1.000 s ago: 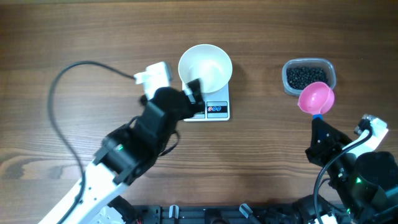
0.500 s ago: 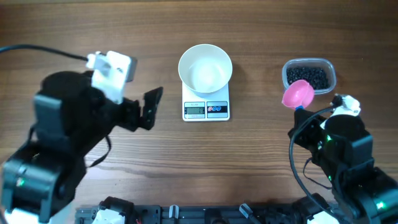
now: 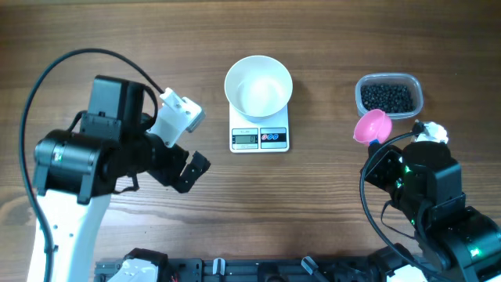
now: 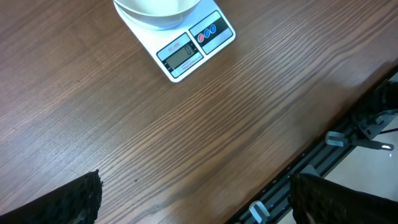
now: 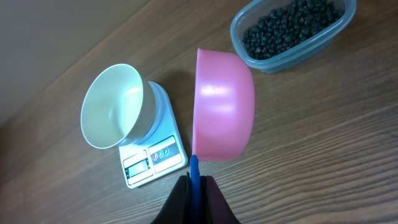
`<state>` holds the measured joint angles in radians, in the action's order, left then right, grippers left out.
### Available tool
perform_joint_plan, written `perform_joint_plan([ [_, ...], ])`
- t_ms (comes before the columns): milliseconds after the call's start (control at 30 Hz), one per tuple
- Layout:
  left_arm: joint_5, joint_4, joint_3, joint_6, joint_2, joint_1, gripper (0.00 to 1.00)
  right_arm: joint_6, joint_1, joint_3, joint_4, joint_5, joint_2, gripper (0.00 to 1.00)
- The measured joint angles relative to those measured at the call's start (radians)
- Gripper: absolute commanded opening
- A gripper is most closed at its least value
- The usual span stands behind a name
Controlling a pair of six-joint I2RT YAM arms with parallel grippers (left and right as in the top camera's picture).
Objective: Scoop item into bowl and weigh 150g on scale
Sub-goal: 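Retract the left gripper from the scale to a hover pose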
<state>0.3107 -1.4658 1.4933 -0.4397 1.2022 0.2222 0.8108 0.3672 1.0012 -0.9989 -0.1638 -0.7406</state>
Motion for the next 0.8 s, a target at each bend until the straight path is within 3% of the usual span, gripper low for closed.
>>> perform_joint_plan([
  [367,-0.051,0.06,0.0,-0.013,0.038,0.0,1.0,0.0,0.0,0.0,-0.005,0.0,0.0,0.05],
  [567,0.013,0.06,-0.008,-0.165,0.037,0.0,1.0,0.0,0.0,0.0,-0.008,0.0,0.0,0.05],
  [800,0.026,0.132,-0.083,-0.19,0.038,-0.007,1.0,0.0,0.0,0.0,-0.011,0.0,0.0,0.05],
])
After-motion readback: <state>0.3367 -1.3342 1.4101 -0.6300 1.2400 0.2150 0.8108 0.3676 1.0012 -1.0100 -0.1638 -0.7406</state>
